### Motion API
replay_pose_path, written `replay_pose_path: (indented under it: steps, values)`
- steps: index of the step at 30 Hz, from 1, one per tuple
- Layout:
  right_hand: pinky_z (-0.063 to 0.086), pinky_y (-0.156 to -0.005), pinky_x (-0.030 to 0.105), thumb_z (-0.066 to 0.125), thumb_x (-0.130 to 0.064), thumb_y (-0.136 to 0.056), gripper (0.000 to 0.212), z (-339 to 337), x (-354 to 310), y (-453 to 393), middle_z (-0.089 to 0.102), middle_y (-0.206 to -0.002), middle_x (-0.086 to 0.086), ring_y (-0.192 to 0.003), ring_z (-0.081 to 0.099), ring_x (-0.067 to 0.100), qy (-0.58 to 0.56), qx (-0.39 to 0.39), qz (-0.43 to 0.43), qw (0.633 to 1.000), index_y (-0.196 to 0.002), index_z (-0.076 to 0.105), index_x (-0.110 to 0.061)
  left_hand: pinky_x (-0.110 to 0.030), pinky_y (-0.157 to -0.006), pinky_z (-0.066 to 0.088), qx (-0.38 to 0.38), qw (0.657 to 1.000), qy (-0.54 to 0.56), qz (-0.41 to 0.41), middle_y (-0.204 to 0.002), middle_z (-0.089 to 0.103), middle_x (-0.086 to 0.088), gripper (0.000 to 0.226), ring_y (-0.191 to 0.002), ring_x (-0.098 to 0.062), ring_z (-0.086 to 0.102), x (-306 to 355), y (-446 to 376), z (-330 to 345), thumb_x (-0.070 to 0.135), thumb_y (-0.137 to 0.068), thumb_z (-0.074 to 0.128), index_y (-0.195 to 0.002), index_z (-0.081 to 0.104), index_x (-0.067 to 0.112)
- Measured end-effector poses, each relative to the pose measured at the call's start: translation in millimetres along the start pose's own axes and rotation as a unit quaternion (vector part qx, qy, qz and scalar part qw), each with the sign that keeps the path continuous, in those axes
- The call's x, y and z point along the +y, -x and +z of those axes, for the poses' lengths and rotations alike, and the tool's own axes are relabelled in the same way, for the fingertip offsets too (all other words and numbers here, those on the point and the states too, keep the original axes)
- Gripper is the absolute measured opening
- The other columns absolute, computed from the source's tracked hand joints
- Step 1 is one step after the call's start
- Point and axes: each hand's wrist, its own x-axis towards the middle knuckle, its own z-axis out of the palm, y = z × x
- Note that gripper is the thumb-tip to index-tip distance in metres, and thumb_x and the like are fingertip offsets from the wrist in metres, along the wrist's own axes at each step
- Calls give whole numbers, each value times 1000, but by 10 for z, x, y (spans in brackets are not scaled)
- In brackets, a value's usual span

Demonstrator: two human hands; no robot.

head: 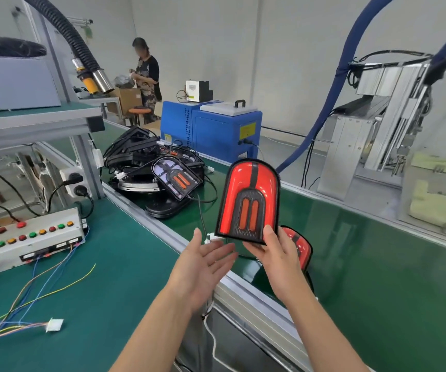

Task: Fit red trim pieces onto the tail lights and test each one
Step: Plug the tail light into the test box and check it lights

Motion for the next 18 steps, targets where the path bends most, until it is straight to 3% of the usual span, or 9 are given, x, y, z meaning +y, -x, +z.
replay_pose_path:
  steps: [3,7,10,14,16,18]
  values:
    - [56,-96,28,56,-44,-101,44,18,85,-144,70,-131,5,-123,66,21,-22,6,12,1000,-136,60,-18,-46,-103,51,-5,1000,-14,-3,-121,71,-20,67,-115,-34,68,122,-149,82,64,-97,48,-121,54,1]
    - [58,-91,29,47,-30,-109,30,306,353,-311,73,-122,7,-108,73,18,-19,91,92,991,-132,59,-14,-45,-109,45,59,997,-53,-7,-117,71,-20,52,-115,-33,65,189,-333,119,45,-105,46,-123,58,-2]
    - [58,-86,29,48,-30,-108,23,456,608,-279,70,-122,8,-104,73,19,-51,153,135,978,-123,58,-15,-40,-95,51,89,994,-62,-14,-113,73,-18,42,-110,-30,66,122,-430,15,36,-108,41,-119,61,0]
    - [59,-86,36,50,-34,-106,32,496,844,-204,69,-115,12,-102,72,26,-16,225,185,957,-119,58,-6,-38,-84,54,101,992,-66,-33,-99,78,-16,51,-104,-29,69,30,-497,-79,46,-107,41,-113,65,2]
    - [59,-75,33,52,-33,-105,33,462,883,-203,71,-108,13,-94,73,25,-11,254,199,946,-114,61,-3,-39,-89,55,95,990,-87,-51,-110,75,-16,54,-108,-30,67,-19,-522,-67,48,-106,40,-120,65,2]
    - [57,-67,28,53,-34,-105,36,425,890,-213,73,-101,14,-87,74,22,-13,273,217,937,-109,64,0,-44,-109,45,84,989,-101,-71,-132,65,-19,57,-127,-32,58,-69,-540,-40,48,-107,39,-133,58,1]
